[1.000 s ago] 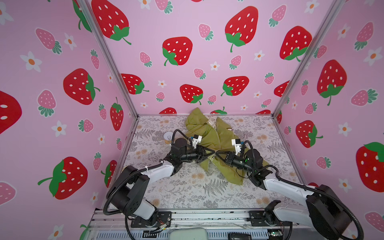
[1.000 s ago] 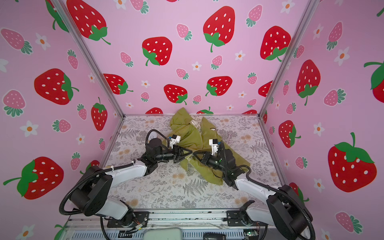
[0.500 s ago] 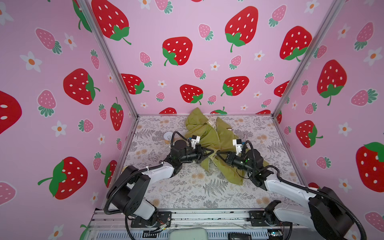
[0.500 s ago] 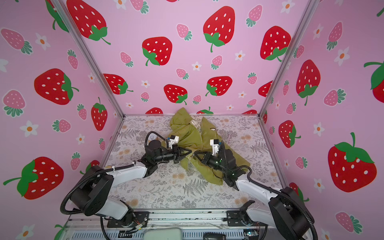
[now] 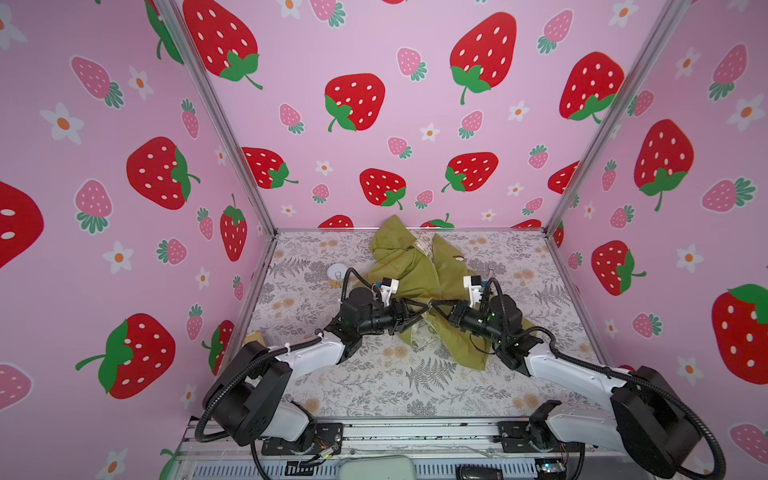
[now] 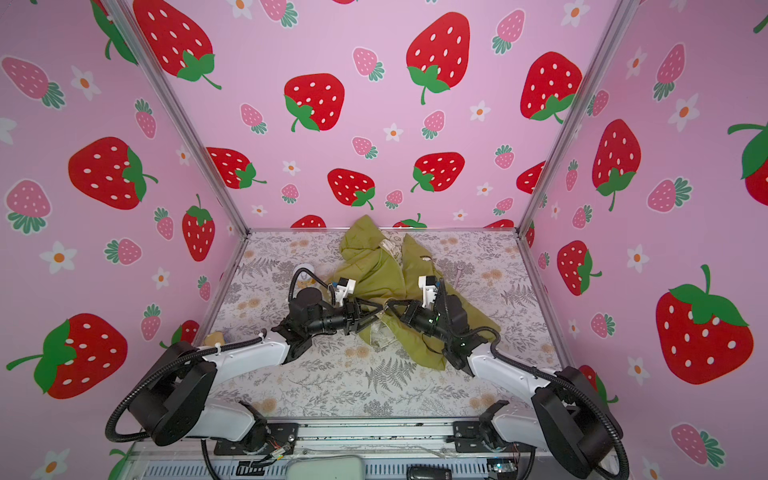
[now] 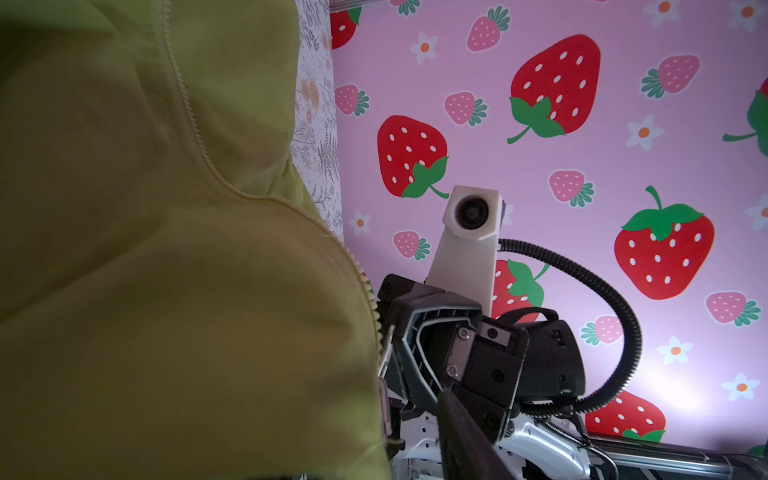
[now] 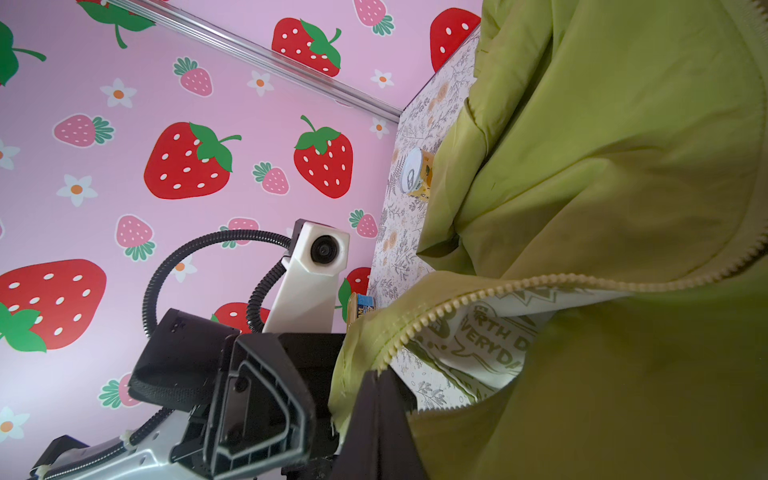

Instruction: Zip up the jacket

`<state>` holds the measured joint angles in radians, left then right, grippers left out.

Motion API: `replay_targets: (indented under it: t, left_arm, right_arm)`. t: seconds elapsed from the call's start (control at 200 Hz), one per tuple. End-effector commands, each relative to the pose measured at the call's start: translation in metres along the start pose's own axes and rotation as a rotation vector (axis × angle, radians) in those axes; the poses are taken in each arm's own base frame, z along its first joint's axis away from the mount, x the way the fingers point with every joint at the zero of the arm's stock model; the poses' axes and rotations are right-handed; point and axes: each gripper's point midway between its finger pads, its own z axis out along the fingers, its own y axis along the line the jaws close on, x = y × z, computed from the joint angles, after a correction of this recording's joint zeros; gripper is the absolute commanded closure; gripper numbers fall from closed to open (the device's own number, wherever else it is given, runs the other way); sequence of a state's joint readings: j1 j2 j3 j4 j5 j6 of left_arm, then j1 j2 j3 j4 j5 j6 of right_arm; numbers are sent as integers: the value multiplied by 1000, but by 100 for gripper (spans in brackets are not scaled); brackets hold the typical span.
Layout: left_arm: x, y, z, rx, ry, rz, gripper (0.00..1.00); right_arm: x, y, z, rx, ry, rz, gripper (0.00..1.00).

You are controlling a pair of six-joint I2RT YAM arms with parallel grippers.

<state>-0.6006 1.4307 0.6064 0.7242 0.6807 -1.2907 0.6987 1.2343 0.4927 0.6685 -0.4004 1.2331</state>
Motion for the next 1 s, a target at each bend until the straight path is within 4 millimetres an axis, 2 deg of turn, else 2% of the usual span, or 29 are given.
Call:
replay_targets:
  t: [0.0, 0.17, 0.265, 0.35, 0.505, 0.565, 0.6, 0.995]
  left_arm:
    - [9, -7, 4, 5, 20, 52, 46]
    - [18, -7, 10, 2, 48, 60, 48]
    - [21, -3, 12, -9, 59, 55, 53]
    - [21, -2, 12, -9, 59, 56, 61]
    - [22, -2, 12, -9, 59, 57, 88]
    - [22, -1, 11, -13, 58, 59, 93]
    - [22, -1, 11, -14, 57, 59, 100]
    - [26, 0, 2, -26, 44, 64, 100]
  right_arm:
    - [-6, 13, 5, -31, -14, -17, 100]
    - [-7, 14, 6, -31, -17, -16, 100]
    - [-7, 14, 6, -32, -18, -17, 100]
    - [-7, 14, 5, -30, -21, -17, 100]
    - [-7, 11, 4, -19, -27, -18, 100]
    - [-7, 10, 3, -12, -29, -18, 100]
    - [-7, 9, 3, -8, -32, -19, 100]
    - [-14, -2, 0, 53, -79, -35, 100]
